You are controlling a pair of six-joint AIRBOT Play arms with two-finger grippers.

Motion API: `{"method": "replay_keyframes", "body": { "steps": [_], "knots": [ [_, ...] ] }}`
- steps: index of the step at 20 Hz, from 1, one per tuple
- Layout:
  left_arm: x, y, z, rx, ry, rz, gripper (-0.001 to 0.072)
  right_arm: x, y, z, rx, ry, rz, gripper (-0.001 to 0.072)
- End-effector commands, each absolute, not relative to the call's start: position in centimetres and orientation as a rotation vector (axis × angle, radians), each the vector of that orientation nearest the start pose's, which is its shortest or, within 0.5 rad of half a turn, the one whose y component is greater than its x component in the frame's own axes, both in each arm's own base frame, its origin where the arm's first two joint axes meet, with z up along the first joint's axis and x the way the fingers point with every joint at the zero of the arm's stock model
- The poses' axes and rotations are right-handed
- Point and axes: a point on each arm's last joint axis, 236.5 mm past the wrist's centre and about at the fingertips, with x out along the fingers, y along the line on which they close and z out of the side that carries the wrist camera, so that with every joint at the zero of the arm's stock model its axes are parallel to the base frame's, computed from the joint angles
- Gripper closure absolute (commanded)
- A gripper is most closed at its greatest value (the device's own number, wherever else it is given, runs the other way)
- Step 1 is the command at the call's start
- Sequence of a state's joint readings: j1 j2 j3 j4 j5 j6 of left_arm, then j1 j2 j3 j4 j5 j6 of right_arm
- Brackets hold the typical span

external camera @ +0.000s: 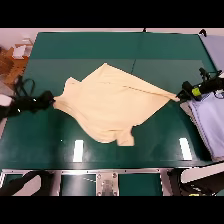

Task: Fold the shirts.

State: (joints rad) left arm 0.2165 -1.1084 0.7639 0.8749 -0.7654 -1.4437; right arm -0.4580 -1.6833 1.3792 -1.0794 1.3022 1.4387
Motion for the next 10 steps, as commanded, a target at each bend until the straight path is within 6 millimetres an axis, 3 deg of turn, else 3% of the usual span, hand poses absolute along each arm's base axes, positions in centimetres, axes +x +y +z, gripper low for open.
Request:
{"method": "replay_keyframes", "body": {
  "steps": [1, 5, 7, 9, 10],
  "knots": [
    [43.6, 2.7, 1.3, -0.548, 0.975, -0.061, 0.0679, 33.0, -4.8, -6.9, 0.771, 1.505, -0.075, 0.0703],
    [50.7, 1.3, -0.3, -0.521, 0.989, -0.151, 0.0679, 24.2, 1.5, -8.6, 0.774, 1.582, -0.077, 0.0702],
    [53.4, 1.1, -0.1, -0.504, 0.964, -0.168, 0.0678, 21.6, 3.7, -9.0, 0.783, 1.613, -0.058, 0.0702],
    [54.8, 1.4, 0.5, -0.495, 0.942, -0.173, 0.0677, 20.8, 5.3, -8.8, 0.802, 1.617, -0.039, 0.0702],
    [55.0, 1.5, 0.8, -0.499, 0.937, -0.172, 0.0414, 21.0, 5.7, -8.8, 0.794, 1.611, -0.029, 0.0702]
  ]
}}
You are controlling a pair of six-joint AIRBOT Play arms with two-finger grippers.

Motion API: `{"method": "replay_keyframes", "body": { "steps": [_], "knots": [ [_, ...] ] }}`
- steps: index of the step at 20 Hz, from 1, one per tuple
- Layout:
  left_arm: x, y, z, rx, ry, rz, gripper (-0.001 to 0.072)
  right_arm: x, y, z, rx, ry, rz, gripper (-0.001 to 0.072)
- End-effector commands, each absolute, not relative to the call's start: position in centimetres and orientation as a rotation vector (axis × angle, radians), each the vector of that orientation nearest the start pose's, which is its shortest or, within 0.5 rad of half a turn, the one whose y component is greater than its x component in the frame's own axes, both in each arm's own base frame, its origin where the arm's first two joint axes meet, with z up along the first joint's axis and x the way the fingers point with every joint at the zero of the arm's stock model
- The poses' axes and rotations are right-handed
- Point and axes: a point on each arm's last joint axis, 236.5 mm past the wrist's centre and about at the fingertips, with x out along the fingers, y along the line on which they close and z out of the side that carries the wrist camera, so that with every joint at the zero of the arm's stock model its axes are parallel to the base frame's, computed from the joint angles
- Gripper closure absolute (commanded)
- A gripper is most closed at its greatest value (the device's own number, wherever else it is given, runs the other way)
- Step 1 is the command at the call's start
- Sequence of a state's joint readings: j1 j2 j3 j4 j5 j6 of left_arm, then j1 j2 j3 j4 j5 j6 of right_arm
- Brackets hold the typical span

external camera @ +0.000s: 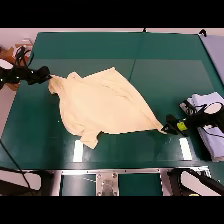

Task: Fold the shirts.

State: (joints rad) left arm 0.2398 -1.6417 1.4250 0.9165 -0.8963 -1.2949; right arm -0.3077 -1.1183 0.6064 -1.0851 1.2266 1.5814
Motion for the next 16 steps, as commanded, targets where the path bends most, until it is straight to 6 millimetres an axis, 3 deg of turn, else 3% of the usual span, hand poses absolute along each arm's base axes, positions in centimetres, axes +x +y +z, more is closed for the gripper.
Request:
{"method": "replay_keyframes", "body": {
  "steps": [1, 3, 6, 8, 9, 12, 14, 16],
  "knots": [
    [54.7, 1.2, 1.0, -0.535, 0.954, -0.165, 0.0064, 21.4, 5.9, -8.8, 0.799, 1.593, -0.026, 0.0701],
    [52.3, 1.3, 1.5, -0.606, 1.068, -0.188, 0.0035, 22.8, 5.5, -8.7, 0.808, 1.534, -0.039, 0.0701],
    [46.5, 1.8, 2.2, -0.694, 1.289, -0.246, 0.0036, 25.8, 3.6, -7.3, 0.787, 1.439, -0.044, 0.0701],
    [42.8, 1.3, 2.6, -0.731, 1.388, -0.265, 0.0113, 28.6, 1.4, -5.3, 0.779, 1.355, -0.051, 0.0702],
    [41.0, 0.7, 2.3, -0.739, 1.422, -0.262, 0.0113, 29.8, 0.4, -4.4, 0.786, 1.317, -0.061, 0.0702],
    [35.4, -2.0, 0.1, -0.779, 1.476, -0.245, 0.0113, 32.4, -3.0, -3.1, 0.821, 1.249, -0.105, 0.0701],
    [31.0, -3.7, -2.0, -0.818, 1.518, -0.216, 0.0113, 32.9, -4.6, -4.0, 0.857, 1.26, -0.138, 0.0702],
    [27.1, -5.8, -3.7, -0.867, 1.541, -0.197, 0.0114, 33.2, -4.6, -5.4, 0.895, 1.287, -0.12, 0.0701]
  ]
}}
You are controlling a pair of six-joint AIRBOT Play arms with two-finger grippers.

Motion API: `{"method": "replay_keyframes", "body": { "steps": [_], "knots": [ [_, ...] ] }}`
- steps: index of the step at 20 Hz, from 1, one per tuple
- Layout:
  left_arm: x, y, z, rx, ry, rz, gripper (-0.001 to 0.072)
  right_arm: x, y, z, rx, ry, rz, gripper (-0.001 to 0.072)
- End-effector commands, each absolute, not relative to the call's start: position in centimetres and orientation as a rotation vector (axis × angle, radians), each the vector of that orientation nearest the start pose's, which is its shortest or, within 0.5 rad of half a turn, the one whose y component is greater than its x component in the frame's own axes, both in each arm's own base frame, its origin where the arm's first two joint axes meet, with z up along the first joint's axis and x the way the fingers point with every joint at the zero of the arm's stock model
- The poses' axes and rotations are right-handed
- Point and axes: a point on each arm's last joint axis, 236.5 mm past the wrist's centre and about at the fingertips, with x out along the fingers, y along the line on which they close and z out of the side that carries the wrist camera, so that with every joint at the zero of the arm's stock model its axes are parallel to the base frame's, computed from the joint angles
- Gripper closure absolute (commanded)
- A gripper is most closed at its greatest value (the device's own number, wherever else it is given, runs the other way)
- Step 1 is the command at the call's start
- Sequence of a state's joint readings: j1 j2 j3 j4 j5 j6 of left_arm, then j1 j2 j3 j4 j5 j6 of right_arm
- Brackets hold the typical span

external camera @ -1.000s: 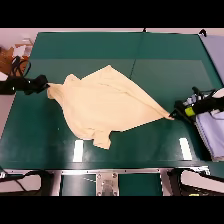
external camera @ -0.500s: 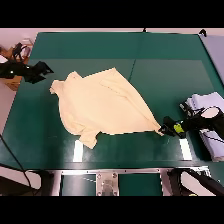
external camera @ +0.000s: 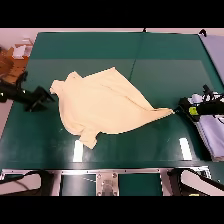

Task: Fold the shirts.

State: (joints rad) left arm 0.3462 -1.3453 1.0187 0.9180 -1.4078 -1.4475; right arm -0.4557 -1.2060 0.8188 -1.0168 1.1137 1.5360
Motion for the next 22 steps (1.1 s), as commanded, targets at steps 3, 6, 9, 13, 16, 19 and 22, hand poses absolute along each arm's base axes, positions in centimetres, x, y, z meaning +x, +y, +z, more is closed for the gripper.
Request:
{"method": "replay_keyframes", "body": {
  "steps": [3, 6, 9, 13, 16, 19, 22],
  "knots": [
    [23.1, -8.6, -6.7, -0.902, 1.551, -0.136, 0.0114, 34.1, -3.4, -6.2, 0.947, 1.289, -0.046, 0.0701],
    [22.0, -12.5, -9.2, -0.992, 1.523, -0.133, 0.0114, 34.7, -2.9, -6.2, 0.959, 1.269, -0.005, 0.07],
    [22.4, -14.2, -10.8, -0.961, 1.461, -0.114, 0.0115, 34.7, -2.9, -6.2, 0.956, 1.269, -0.002, 0.0701],
    [23.7, -12.0, -11.6, -0.947, 1.403, -0.035, 0.0116, 34.6, -2.8, -6.2, 0.939, 1.27, 0.014, 0.07],
    [24.3, -10.2, -11.8, -0.966, 1.375, 0.02, 0.0251, 34.6, -2.8, -6.2, 0.939, 1.27, 0.014, 0.0701],
    [25.0, -9.4, -11.9, -0.953, 1.34, 0.039, 0.0346, 34.6, -2.8, -6.2, 0.939, 1.27, 0.014, 0.0701],
    [24.8, -9.2, -12.1, -0.929, 1.345, 0.04, 0.068, 34.6, -2.8, -6.2, 0.939, 1.27, 0.015, 0.07]
  ]
}}
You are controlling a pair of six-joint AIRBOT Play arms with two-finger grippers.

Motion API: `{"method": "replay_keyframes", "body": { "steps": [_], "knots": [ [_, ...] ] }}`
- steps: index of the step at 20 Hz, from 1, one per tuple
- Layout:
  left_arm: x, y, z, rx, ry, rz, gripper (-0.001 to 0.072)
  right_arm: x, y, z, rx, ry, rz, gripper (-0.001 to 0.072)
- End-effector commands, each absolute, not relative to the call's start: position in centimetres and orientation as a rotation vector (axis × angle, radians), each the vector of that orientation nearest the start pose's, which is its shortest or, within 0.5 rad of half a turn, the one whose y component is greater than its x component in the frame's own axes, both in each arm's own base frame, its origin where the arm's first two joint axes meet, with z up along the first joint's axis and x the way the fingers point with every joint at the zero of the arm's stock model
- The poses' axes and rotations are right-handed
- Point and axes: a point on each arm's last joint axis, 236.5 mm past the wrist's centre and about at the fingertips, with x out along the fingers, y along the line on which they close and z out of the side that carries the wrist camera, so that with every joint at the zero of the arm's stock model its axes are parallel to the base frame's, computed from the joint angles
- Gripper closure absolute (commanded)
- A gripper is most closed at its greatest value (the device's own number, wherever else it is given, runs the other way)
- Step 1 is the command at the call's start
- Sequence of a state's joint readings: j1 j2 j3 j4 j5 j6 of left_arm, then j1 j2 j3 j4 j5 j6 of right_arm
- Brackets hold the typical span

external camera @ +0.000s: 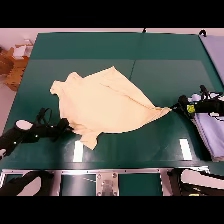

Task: Fold the shirts.

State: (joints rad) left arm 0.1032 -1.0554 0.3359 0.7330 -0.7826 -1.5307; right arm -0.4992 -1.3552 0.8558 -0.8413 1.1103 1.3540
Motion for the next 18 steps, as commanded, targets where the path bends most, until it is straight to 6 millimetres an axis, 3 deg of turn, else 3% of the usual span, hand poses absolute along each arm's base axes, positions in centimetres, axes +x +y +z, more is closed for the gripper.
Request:
{"method": "replay_keyframes", "body": {
  "steps": [1, 3, 5, 6, 8, 10, 11, 13, 15, 16, 18],
  "knots": [
    [25.0, -9.2, -11.9, -0.921, 1.345, 0.033, 0.0679, 34.7, -2.8, -6.1, 0.94, 1.269, 0.015, 0.0701],
    [26.2, -9.5, -10.3, -0.863, 1.331, -0.044, 0.068, 35.1, -2.2, -5.4, 0.964, 1.254, 0.048, 0.0702],
    [28.7, -10.2, -6.3, -0.795, 1.293, -0.167, 0.068, 36.5, -0.4, -2.2, 1.008, 1.195, 0.183, 0.0702],
    [30.3, -10.6, -3.3, -0.762, 1.261, -0.238, 0.068, 37.5, 0.7, 0.6, 1.035, 1.136, 0.274, 0.0702],
    [33.5, -11.3, 3.8, -0.686, 1.164, -0.36, 0.068, 39.8, 2.8, 9.3, 1.082, 0.935, 0.495, 0.0702],
    [36.5, -11.5, 13.4, -0.585, 0.991, -0.46, 0.068, 40.9, 3.8, 19.8, 1.072, 0.69, 0.67, 0.0701],
    [37.5, -11.6, 19.2, -0.527, 0.878, -0.5, 0.068, 40.7, 4.2, 25.6, 1.045, 0.557, 0.746, 0.0701],
    [37.6, -11.8, 31.2, -0.415, 0.618, -0.554, 0.068, 38.7, 4.8, 36.4, 0.965, 0.31, 0.871, 0.0701],
    [34.7, -12.0, 42.7, -0.301, 0.335, -0.586, 0.068, 36.1, 5.0, 44.6, 0.842, 0.124, 0.903, 0.0701],
    [32.3, -12.2, 47.8, -0.249, 0.199, -0.598, 0.068, 34.8, 5.3, 47.6, 0.775, 0.053, 0.897, 0.0701],
    [27.9, -12.5, 54.6, -0.181, -0.007, -0.609, 0.068, 32.2, 5.9, 52.6, 0.678, -0.06, 0.89, 0.0701]
  ]
}}
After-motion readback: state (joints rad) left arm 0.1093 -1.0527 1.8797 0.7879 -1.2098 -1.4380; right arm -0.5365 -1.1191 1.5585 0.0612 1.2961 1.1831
